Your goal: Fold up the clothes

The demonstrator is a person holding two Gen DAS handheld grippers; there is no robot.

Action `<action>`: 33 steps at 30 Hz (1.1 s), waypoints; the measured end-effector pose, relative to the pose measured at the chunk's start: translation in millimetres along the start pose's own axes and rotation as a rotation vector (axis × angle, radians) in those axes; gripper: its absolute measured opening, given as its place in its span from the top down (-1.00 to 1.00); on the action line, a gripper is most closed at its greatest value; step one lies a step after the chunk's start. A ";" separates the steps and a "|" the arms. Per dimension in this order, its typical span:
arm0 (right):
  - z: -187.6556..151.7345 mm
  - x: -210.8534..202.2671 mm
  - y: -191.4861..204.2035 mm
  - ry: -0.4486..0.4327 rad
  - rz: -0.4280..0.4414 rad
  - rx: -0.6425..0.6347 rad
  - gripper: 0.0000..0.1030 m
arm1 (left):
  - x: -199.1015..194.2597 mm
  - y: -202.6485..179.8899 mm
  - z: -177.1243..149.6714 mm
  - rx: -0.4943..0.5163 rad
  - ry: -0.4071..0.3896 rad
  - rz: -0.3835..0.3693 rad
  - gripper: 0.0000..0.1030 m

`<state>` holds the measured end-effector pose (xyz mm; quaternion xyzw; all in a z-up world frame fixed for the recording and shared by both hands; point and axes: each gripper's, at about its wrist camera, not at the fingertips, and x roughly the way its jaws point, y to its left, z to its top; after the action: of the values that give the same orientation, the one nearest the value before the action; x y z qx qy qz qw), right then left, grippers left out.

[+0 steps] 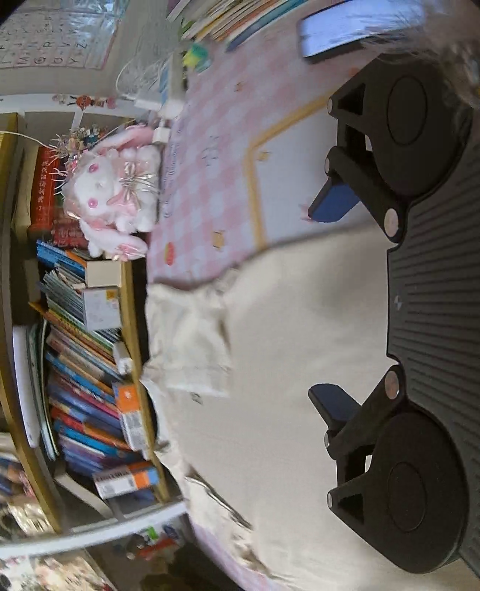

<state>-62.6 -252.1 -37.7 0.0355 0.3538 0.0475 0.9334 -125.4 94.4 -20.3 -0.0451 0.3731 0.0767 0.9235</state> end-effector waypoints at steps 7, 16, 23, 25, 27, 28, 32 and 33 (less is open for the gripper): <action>-43.3 -40.9 39.9 -0.004 -0.045 0.027 -0.92 | -20.3 27.9 -18.8 0.034 -0.009 -0.029 -0.88; -84.8 -76.9 69.7 0.003 -0.073 0.030 -0.94 | -39.4 56.1 -44.1 0.078 0.003 -0.048 -0.88; -106.4 -92.8 69.6 0.026 -0.107 0.090 -0.94 | -50.0 73.7 -56.4 0.068 0.019 -0.048 -0.88; -110.0 -96.4 67.6 0.028 -0.115 0.107 -0.94 | -53.0 77.3 -59.3 0.067 0.020 -0.043 -0.88; -113.5 -99.3 65.2 0.027 -0.123 0.120 -0.94 | -56.1 81.7 -62.2 0.062 0.019 -0.034 -0.88; -115.3 -100.1 63.6 0.028 -0.126 0.125 -0.94 | -57.3 84.0 -63.4 0.056 0.021 -0.029 -0.88; -120.1 -101.8 55.6 0.041 -0.134 0.144 -0.94 | -65.8 94.1 -67.0 0.024 0.017 -0.053 -0.87; -121.3 -102.6 53.6 0.043 -0.136 0.147 -0.94 | -68.4 97.4 -68.5 0.013 0.006 -0.074 -0.86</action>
<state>-223.0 -206.6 -55.6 0.0787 0.3777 -0.0413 0.9217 -237.8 173.2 -24.4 -0.0533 0.3746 0.0398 0.9248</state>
